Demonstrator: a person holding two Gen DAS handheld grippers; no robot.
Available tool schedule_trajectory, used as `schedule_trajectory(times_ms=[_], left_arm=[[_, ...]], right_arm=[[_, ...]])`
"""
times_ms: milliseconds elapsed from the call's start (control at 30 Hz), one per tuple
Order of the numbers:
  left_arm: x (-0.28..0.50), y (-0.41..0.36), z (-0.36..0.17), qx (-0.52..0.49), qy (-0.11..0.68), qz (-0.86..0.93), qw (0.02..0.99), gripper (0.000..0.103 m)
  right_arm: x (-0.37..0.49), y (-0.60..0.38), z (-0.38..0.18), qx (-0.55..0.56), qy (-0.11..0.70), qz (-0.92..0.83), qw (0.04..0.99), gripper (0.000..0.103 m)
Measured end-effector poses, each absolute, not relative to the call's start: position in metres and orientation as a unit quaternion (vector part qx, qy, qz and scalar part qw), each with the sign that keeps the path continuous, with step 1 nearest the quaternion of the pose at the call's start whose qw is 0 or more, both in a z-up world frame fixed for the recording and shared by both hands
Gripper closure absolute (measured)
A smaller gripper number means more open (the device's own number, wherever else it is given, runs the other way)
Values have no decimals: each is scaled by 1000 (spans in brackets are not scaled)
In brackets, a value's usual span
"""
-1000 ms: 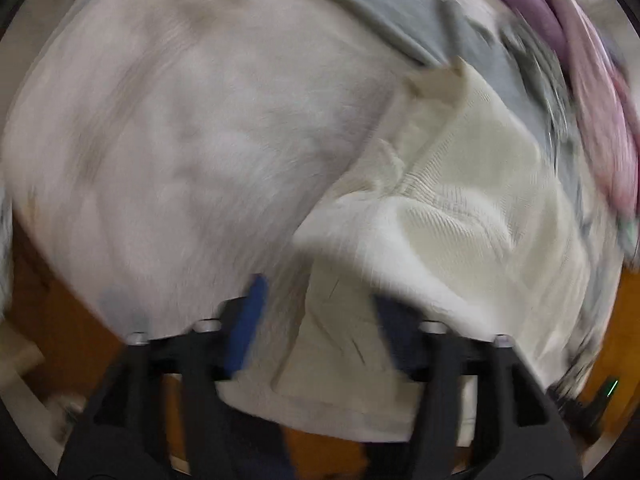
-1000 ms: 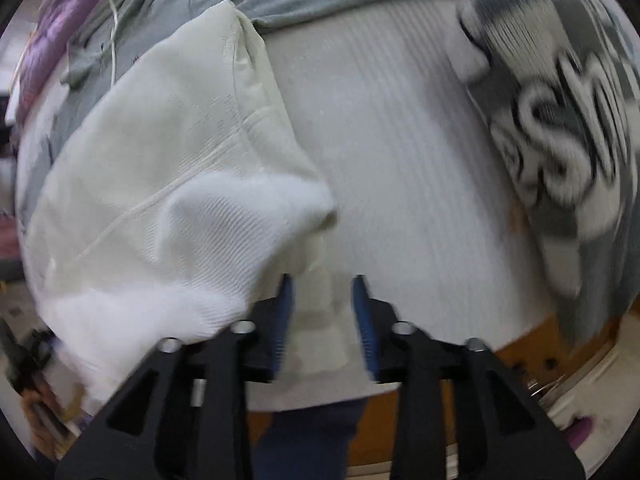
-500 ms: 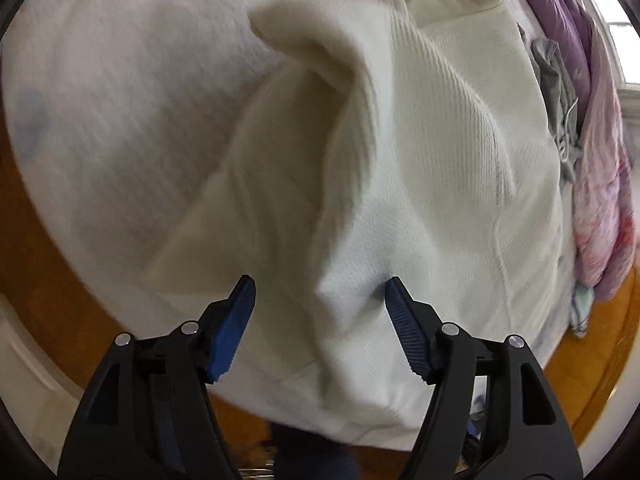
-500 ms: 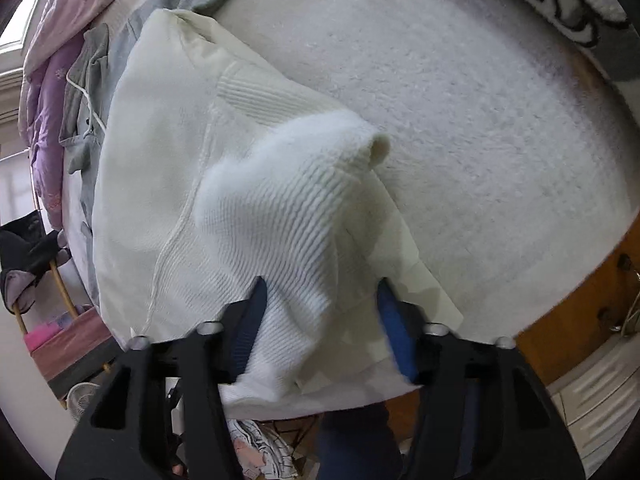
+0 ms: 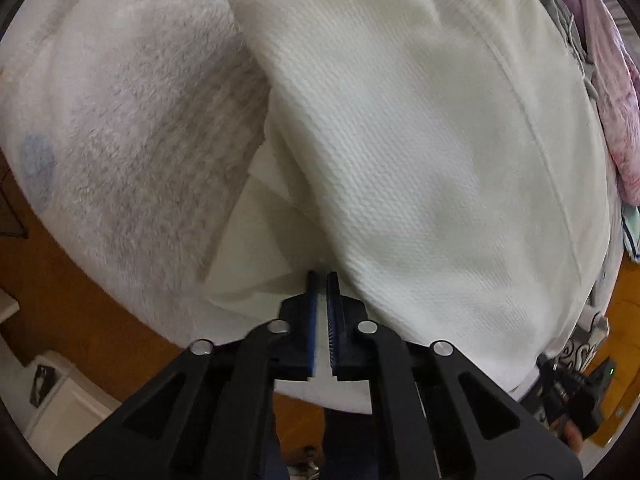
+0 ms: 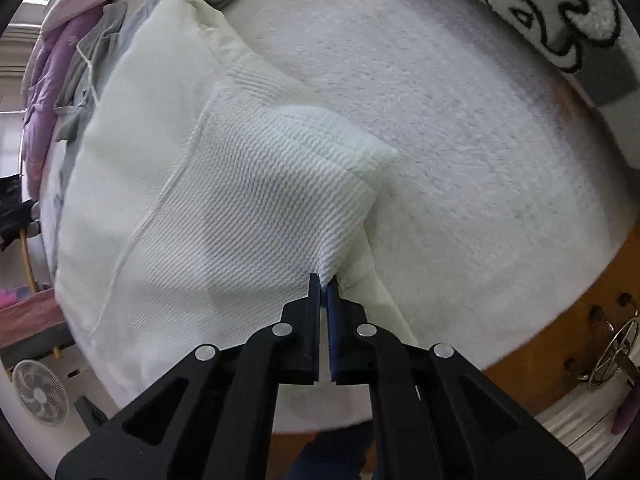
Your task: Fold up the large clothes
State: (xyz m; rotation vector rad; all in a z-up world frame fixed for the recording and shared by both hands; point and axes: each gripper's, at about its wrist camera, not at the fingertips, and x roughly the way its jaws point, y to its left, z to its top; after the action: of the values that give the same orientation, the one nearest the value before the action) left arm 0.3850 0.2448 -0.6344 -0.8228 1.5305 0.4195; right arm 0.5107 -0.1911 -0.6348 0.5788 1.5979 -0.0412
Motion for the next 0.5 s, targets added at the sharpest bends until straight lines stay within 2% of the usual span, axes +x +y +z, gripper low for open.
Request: schedule_trajectory(times_ms=[67,133,233,267,300,333,367,433,500], left_arm=[[384,249,-629,-367,661,162,634,95],[381,259,-616,-375,654,147,641,77],[372,273,-593,-381,639,137,654,69],[371,278,-587,-382,633,139,659,64],[370,283,-581,-383,626,143,664,51],[368,291,-575,-385,616,148,671,47],[367,299,-571,-389,605,153,677,46],[366,307,-577,-404,591,163,679,37],[352,324,-583,-420,589,171,668,36]], right_arm=[[511,-185,-622,254,704,-23,663,96],[506,-178,-602,241,712,-21,659,95],[501,-158,-570,204,717,0,667,92],[503,-150,-561,193,715,10,672,92],[509,-136,-551,186,709,26,680,92],[520,-112,-541,184,697,61,690,92],[528,-97,-537,186,689,86,695,92],[556,-51,-531,177,671,136,707,95],[586,-7,-532,158,654,181,717,96]])
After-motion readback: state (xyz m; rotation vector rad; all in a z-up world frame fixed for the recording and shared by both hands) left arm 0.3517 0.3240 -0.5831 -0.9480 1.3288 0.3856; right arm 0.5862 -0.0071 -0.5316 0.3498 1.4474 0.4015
